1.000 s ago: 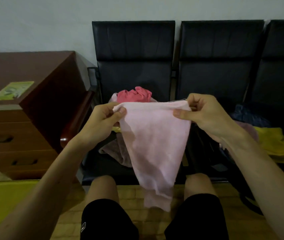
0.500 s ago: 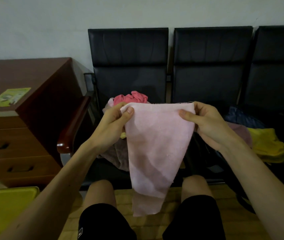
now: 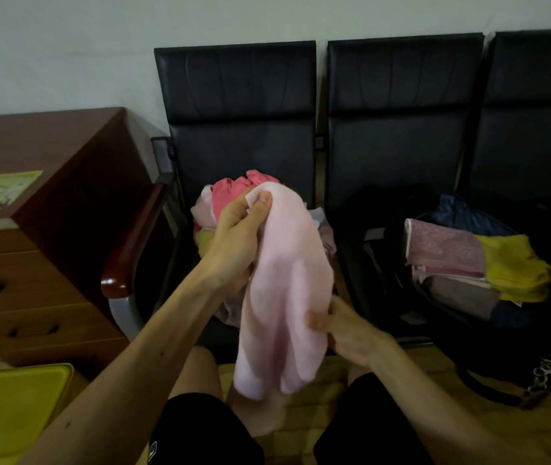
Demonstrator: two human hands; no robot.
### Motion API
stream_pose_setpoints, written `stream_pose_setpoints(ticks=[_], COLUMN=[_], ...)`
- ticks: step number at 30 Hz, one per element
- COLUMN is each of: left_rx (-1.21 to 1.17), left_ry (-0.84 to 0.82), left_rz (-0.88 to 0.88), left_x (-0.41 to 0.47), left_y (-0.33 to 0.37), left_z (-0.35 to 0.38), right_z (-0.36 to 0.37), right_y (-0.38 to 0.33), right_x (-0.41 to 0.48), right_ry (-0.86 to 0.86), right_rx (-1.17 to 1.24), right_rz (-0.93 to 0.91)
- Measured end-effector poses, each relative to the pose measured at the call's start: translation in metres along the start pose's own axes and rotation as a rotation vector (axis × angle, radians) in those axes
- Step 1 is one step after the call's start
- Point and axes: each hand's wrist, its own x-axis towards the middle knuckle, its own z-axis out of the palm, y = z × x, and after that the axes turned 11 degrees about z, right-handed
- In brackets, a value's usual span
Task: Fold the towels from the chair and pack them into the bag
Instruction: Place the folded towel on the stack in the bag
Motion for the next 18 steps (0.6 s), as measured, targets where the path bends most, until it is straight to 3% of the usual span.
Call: stream_pose_setpoints(ticks=[6, 10, 14, 18], left_rx=[-0.003, -0.033, -0.123, -0.34], left_ry=[0.149, 0.283, 0.45, 0.317], left_rz=[-0.066, -0.109, -0.302, -0.475], left_x=[0.007, 0.012, 0.02, -0.002], left_y=[-0.012, -0.021, -0.052, -0.075], left_z=[-0.017, -0.031, -0.054, -0.051], right_z=[0.013, 0.018, 0.02, 0.023], right_y=[0.017, 0.007, -0.009, -0.04], right_x=[-0.006, -0.017, -0.02, -0.021], right_ry=[0.071, 0.179, 0.215, 0.142], right_rx=[-0.182, -0.101, 0.023, 0.168], right_rz=[0.157, 0.127, 0.046, 0.003])
